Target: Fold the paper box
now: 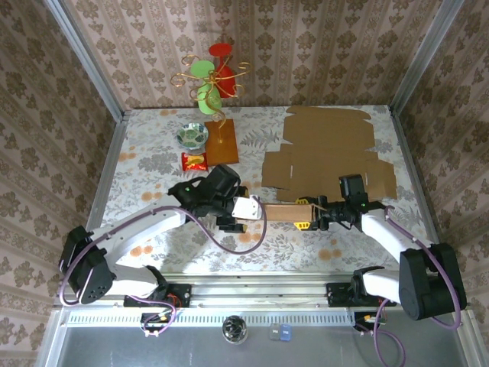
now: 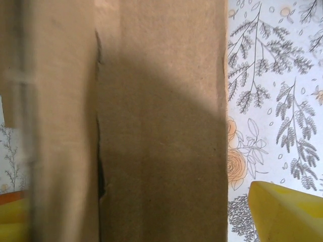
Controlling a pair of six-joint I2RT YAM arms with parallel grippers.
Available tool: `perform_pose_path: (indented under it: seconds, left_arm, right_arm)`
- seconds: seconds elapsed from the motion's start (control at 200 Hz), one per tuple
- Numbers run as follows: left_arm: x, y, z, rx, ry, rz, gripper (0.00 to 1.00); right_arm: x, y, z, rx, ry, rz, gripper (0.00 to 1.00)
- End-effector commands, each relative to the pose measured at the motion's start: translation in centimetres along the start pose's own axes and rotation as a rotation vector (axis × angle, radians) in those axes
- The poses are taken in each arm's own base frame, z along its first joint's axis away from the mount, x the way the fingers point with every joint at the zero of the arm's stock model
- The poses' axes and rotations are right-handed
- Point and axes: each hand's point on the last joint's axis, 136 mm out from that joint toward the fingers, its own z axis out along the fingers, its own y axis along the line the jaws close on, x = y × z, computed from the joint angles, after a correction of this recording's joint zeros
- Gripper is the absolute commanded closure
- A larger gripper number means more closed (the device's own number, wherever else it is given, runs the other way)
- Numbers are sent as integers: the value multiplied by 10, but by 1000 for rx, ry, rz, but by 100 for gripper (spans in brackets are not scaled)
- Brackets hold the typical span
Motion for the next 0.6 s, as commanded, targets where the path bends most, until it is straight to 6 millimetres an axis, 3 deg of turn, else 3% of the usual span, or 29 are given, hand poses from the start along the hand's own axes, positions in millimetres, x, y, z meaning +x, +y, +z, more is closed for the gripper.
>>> perform_pose_path:
  seconds: [0.0, 0.18, 0.31, 0.48, 0.595]
  left_arm:
    - [-5, 3, 6, -3, -15, 29, 22]
    - [-4, 1, 15, 55, 10, 9, 36]
    - [-3, 2, 18, 83, 13, -21, 41]
    - [-3, 3, 18, 118, 16, -82, 46]
    - [0, 8, 15, 127, 33, -149, 48]
  right_arm:
    - [-40, -43, 4, 98, -135, 210, 50]
    - [-54, -42, 4, 92, -151, 225, 42]
    - [-57, -27, -2, 62, -161, 184, 38]
    - [-57, -9, -24, 42, -213, 120, 28]
    - [-54, 3, -52, 22, -321, 65, 25]
